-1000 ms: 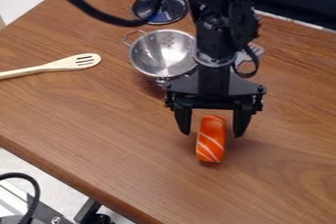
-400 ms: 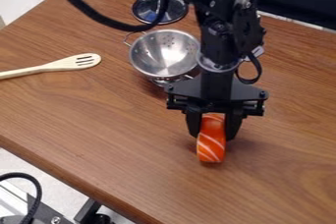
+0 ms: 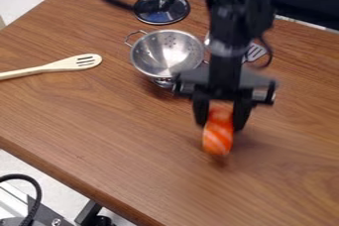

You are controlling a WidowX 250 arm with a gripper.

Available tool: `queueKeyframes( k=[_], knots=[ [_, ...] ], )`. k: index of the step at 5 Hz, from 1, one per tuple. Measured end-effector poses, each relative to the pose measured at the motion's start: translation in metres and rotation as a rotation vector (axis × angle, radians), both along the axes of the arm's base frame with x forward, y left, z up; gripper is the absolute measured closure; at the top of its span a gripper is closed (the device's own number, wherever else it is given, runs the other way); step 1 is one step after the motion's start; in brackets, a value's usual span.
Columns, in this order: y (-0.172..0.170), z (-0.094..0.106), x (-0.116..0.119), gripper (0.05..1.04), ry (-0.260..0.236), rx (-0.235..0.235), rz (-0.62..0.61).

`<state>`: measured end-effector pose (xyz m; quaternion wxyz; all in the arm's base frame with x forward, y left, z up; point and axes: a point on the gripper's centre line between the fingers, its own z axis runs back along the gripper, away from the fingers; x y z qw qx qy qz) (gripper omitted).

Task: Move the orange object to the centre of the pot

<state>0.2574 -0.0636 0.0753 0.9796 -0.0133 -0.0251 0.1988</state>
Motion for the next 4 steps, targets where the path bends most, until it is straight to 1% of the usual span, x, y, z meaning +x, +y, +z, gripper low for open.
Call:
queueKeyframes(
  k=[1,2,3,4],
  knots=[
    [0.014,0.028,0.019,0.558,-0.004,-0.033,0.019],
    [0.033,0.049,0.033,0.558,-0.027,-0.058,0.034],
    [0.055,0.060,0.046,0.558,-0.032,-0.072,0.047],
    [0.081,0.062,0.057,0.558,-0.035,-0.085,0.050]
  ],
)
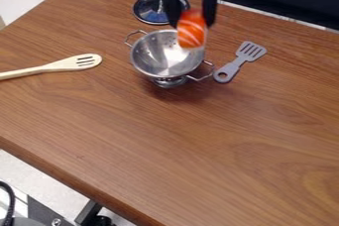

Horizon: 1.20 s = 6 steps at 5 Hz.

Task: Move the orange object to the centre of the pot

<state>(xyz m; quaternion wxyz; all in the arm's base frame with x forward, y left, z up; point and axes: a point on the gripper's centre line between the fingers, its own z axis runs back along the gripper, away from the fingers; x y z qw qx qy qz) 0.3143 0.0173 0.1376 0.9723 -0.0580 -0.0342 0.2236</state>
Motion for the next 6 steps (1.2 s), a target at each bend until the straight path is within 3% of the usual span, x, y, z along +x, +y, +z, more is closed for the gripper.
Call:
queueKeyframes(
  k=[1,3,6],
  knots=[
    [0.021,-0.013,0.008,0.558,0.012,0.004,-0.001],
    [0.044,-0.027,0.020,0.558,-0.024,0.034,-0.003],
    [0.025,-0.052,0.014,0.558,-0.018,0.076,-0.034]
  ],
)
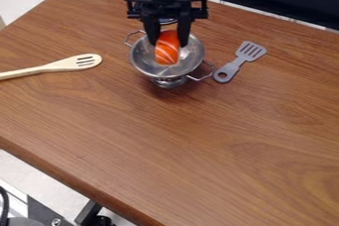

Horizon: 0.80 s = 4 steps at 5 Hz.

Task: Move the orange object to the centre of the pot

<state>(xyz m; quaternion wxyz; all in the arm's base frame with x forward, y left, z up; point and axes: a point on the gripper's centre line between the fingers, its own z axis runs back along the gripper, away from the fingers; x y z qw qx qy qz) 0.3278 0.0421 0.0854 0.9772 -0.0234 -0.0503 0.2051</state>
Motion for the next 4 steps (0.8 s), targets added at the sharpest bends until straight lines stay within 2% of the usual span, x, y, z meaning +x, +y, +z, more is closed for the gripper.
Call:
queueKeyframes(
  k=[1,2,3,4],
  knots=[
    [-0.0055,-0.0069,0.0008,0.557,0.015,0.003,-0.002],
    [-0.0060,-0.0088,0.0010,0.506,0.014,0.024,0.004],
    [-0.0056,-0.0088,0.0005,0.210,0.017,0.028,-0.019],
    [-0.0036,-0.0063,-0.0031,0.079,0.043,0.000,-0.015]
  ],
)
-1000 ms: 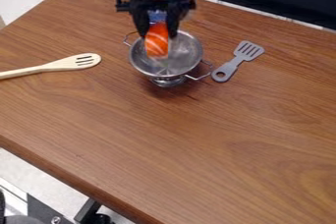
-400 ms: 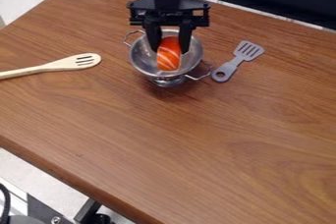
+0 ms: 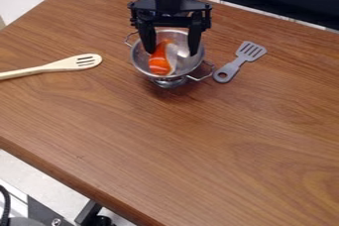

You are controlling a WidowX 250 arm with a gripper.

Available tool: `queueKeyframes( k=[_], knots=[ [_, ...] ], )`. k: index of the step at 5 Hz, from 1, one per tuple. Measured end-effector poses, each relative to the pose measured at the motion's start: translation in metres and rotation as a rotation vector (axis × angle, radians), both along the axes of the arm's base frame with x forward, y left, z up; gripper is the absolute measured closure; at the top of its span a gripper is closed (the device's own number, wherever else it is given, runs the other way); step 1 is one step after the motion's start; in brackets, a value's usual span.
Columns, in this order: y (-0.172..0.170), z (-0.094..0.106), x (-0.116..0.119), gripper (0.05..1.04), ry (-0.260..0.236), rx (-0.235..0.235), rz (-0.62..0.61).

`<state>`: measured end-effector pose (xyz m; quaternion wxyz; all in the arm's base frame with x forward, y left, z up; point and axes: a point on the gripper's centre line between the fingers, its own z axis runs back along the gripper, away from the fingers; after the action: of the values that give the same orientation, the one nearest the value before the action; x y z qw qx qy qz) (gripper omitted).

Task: Move the orange object to the centre of the pot

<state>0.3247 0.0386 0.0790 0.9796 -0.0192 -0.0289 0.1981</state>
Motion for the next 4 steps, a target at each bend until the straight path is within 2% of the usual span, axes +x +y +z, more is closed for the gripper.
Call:
queueKeyframes(
  k=[2,4],
  knots=[
    [-0.009,0.014,0.001,0.084,0.028,-0.034,0.008],
    [-0.032,0.040,0.001,0.084,0.021,-0.053,-0.010]
  ],
)
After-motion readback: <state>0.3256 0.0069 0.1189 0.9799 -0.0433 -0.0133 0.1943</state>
